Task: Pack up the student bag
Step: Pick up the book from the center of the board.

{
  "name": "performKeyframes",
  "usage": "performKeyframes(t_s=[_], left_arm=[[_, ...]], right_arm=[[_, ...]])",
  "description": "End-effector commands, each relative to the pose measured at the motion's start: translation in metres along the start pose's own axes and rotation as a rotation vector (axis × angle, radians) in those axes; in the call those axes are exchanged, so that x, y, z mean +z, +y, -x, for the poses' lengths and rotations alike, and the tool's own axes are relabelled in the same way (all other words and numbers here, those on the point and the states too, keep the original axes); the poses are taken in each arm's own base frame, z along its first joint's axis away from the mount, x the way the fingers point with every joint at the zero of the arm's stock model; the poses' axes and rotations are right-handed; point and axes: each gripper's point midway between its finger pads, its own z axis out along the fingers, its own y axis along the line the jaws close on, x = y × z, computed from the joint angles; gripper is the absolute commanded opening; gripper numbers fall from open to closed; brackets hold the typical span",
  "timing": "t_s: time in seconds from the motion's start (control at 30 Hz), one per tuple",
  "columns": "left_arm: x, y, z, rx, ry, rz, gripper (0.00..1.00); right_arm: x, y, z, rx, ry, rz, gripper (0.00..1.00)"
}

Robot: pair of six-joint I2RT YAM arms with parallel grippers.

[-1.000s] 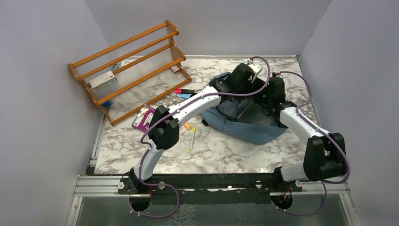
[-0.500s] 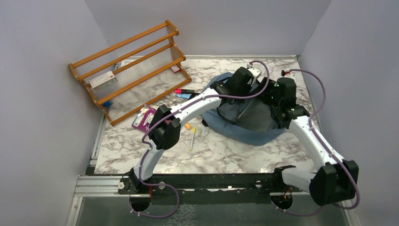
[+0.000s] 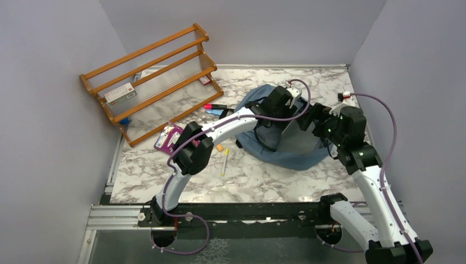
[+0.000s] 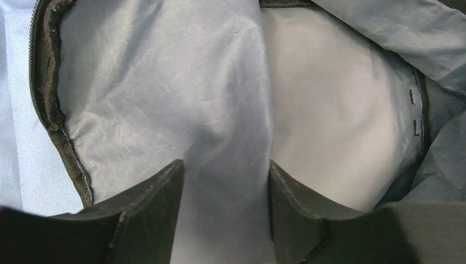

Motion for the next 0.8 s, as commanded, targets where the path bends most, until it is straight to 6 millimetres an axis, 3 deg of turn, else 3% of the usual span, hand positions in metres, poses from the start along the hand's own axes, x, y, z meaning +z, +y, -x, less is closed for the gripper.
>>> performKeyframes(t_s=[0.0, 0.17, 0.43, 0.6, 0.77], left_arm=[[-0.021, -0.006, 0.020, -0.012, -0.065, -0.047, 0.61], [-0.037, -0.008, 0.024, -0.043, -0.113, -0.095, 0.73], [-0.085, -0.003, 0.054, -0.089, -0.219, -0.136, 0.79], [-0.130, 0.030, 0.032, -0.151, -0.255, -0.023, 0.80], [-0.192, 0.091, -0.021, -0.314, -0.297, 0.177, 0.84]], right_arm=[[-0.022, -0.010, -0.037, 0.029, 0.085, -0.015, 0.93], [-0.043, -0.020, -0.060, 0.100, 0.087, -0.038, 0.93], [-0.063, -0.007, -0.067, 0.143, 0.094, 0.034, 0.93], [-0.068, 0.007, -0.070, 0.118, 0.145, 0.110, 0.93], [-0.074, 0.031, -0.070, 0.074, 0.164, 0.253, 0.93]])
